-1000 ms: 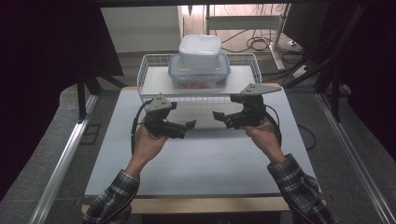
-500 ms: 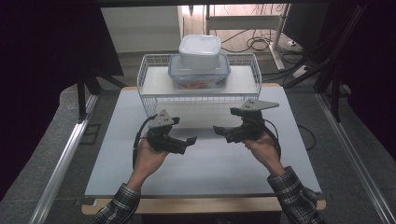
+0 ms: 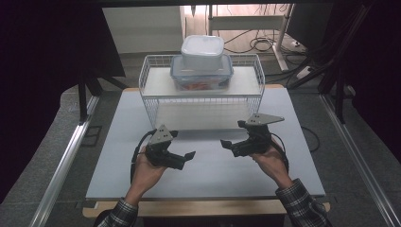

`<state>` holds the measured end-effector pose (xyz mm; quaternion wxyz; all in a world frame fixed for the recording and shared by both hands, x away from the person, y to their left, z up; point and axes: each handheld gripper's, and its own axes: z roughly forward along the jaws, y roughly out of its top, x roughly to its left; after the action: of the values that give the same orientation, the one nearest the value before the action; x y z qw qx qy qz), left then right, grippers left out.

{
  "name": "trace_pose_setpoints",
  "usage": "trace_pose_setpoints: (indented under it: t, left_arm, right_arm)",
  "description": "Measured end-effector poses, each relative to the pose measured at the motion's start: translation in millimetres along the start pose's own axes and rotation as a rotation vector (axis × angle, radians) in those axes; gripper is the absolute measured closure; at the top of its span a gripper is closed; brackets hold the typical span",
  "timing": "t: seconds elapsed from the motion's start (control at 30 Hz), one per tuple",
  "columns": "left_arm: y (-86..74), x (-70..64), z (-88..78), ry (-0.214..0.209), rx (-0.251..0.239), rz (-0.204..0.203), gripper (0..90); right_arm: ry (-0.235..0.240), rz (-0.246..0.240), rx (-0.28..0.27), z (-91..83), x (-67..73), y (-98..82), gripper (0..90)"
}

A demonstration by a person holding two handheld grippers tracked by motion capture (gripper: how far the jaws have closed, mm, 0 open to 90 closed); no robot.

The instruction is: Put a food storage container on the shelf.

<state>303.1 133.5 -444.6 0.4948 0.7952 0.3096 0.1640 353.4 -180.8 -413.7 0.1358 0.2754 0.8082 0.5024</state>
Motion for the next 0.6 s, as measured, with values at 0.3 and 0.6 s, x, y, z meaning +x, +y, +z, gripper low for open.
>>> trace_pose_setpoints:
  t: [0.3, 0.6]
  left_arm:
    - [-13.0, -5.2, -8.0, -0.002, 0.002, -0.017, 2.8]
    - [-29.2, -6.4, -11.8, 0.013, 0.012, -0.038, 2.7]
  right_arm:
    - [-0.021, 0.006, 0.026, -5.7, 4.9, -12.3, 0.0]
    - [-0.043, -0.004, 0.033, -12.9, 6.7, -24.5, 0.0]
